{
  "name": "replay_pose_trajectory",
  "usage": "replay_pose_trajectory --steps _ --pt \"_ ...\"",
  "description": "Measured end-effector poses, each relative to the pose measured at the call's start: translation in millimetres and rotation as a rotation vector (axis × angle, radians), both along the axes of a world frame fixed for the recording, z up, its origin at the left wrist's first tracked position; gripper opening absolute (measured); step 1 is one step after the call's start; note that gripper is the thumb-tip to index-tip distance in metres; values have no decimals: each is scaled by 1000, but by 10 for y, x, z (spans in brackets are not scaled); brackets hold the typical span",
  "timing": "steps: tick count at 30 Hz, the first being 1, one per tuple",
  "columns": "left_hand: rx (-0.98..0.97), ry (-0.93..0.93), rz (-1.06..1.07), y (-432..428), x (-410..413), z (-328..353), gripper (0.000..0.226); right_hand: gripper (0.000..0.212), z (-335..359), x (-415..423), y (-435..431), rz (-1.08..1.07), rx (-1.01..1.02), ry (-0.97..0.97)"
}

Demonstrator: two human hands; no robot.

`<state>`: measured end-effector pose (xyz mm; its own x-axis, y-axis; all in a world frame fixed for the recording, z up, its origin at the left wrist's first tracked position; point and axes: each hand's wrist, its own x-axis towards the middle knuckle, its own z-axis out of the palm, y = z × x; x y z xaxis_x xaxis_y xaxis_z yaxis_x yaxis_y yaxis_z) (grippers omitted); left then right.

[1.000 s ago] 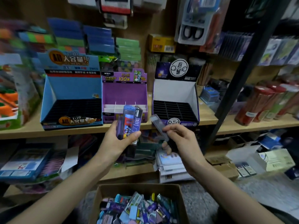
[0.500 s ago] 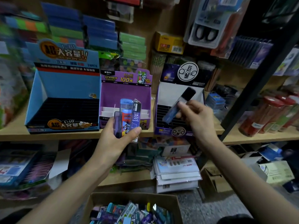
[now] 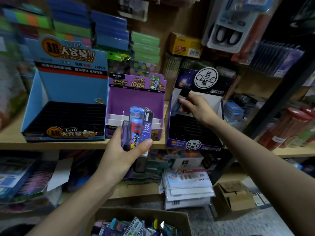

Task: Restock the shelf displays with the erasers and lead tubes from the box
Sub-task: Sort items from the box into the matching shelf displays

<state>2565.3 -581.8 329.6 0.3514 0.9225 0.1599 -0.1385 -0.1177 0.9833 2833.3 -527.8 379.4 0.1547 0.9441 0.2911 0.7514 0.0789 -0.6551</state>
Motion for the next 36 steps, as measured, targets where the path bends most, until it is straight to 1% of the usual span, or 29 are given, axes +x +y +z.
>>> replay_pose_trajectory --steps 2,3,5,6,7,9,10,11,15,17,18,19,21,22,24,26,28,31,32,33,36 --pt "-4 -14 -5 -8 12 -6 57 23 5 14 39 38 -34 -5" --pt "-4 -20 -9 -11 19 -8 57 22 -1 16 57 42 -43 26" --pt "-4 -29 -17 -14 28 -13 56 21 -22 11 90 22 -65 101" --pt "-3 -33 -20 -15 31 -15 55 23 -42 13 115 4 -78 87" --pt "-2 -35 -24 -16 32 -15 55 26 -55 18 135 -15 -92 -1" --pt "6 -34 -26 -19 31 -14 54 33 -66 19 175 -67 -94 -315" --pt "10 -32 -23 -17 29 -13 53 35 -58 6 191 -93 -80 -432" --pt "11 -30 -20 -18 25 -11 52 35 -49 -9 203 -107 -79 -487" --pt "-4 -26 -17 -28 13 6 54 37 -49 -97 156 -208 -136 -551" --pt "-9 -34 -7 -32 -1 10 54 37 -42 -188 8 -276 -85 -567" --pt "-9 -39 0 -33 -7 13 54 38 -29 -259 -102 -297 -12 -509" --pt "-8 -43 8 -36 -10 15 54 40 -20 -346 -225 -296 61 -398" --pt "-2 -48 19 -48 -8 20 51 44 8 -585 -508 -201 129 -87" --pt "3 -51 20 -54 4 22 49 44 25 -733 -653 -115 107 71" --pt "16 -55 4 -69 33 18 47 38 16 -1022 -896 56 0 372" --pt "27 -68 -24 -87 63 -3 48 25 -35 -1221 -1051 142 -106 591" --pt "37 -75 -45 -101 75 -35 50 14 -104 -1305 -1135 135 -157 719" --pt "58 -40 -98 -119 84 -68 52 15 -199 -1302 -1198 119 -259 916" --pt "62 -26 -118 -131 87 -69 51 15 -215 -1297 -1213 123 -278 949" --pt "68 -16 -133 -142 87 -73 49 14 -231 -1298 -1220 119 -262 950" --pt "81 -20 -143 -167 79 -76 39 15 -238 -1265 -1221 74 -115 969"
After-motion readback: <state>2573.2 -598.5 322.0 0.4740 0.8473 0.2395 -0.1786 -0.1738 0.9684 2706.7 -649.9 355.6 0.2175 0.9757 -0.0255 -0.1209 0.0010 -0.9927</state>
